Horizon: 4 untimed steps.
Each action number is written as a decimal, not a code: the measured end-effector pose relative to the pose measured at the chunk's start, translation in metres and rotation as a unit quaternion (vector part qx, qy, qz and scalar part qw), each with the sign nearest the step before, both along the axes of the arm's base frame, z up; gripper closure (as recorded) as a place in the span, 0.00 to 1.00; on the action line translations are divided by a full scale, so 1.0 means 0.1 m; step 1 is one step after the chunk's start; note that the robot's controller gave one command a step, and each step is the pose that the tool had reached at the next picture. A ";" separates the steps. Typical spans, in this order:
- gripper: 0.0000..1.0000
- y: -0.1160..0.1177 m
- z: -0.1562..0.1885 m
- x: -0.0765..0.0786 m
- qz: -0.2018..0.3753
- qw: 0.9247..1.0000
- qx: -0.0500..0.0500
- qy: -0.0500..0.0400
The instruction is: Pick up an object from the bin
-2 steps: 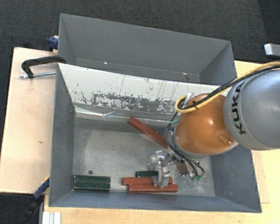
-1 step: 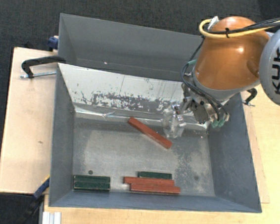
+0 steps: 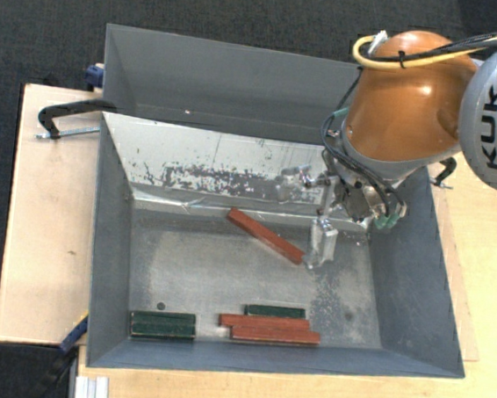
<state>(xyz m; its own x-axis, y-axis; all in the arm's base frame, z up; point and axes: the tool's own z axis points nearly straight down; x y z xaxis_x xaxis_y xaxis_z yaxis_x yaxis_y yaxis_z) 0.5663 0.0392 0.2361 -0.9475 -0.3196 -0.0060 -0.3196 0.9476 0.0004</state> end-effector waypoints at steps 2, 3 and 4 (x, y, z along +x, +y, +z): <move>0.00 0.04 -0.40 -0.16 -0.006 1.000 0.000 -0.002; 0.00 0.20 -0.83 -0.13 -0.046 0.999 -0.001 0.003; 1.00 -0.16 -0.93 -0.20 -0.055 0.998 -0.001 0.002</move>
Offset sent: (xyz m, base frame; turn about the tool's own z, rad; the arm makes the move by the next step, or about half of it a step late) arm -0.0644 0.0152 -0.1530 0.0430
